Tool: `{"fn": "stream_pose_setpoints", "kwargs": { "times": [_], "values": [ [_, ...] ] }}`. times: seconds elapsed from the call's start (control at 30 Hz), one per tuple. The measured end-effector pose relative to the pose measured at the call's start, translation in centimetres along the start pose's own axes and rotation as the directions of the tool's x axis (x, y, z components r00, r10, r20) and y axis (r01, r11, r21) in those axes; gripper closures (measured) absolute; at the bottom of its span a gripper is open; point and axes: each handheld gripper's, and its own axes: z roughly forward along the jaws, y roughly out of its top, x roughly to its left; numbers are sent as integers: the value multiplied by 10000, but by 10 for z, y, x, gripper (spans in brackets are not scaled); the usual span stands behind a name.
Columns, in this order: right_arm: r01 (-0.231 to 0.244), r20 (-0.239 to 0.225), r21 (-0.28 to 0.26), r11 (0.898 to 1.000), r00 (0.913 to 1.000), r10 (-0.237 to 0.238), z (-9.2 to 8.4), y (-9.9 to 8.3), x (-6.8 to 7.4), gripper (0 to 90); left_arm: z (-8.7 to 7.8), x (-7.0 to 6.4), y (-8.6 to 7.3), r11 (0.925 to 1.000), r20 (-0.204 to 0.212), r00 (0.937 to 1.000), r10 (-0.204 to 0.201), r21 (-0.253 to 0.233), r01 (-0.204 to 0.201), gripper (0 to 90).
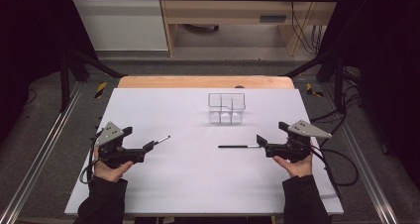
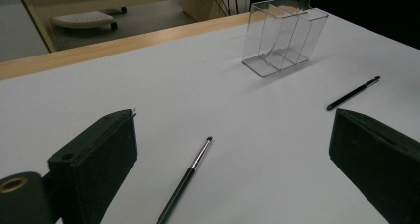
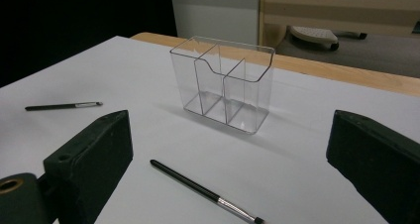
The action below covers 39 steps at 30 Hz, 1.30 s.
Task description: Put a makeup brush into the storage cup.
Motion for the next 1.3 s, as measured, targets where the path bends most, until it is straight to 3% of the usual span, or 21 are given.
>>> {"fn": "stream_pose_setpoints", "kwargs": {
  "times": [0.1,0.9,1.3],
  "values": [
    [-160,39,-46,9999,9999,160,-3,-2,-2,48,1,-2,-1,10000,35,10000,41,65,-41,37],
    [-49,200,372,9993,9998,42,-4,-7,4,46,14,1,2,9956,432,9986,290,877,-327,55],
    [-13,192,463,9989,9998,4,-5,-8,6,44,30,5,16,9824,454,9956,815,1647,-879,63]
  ]
}}
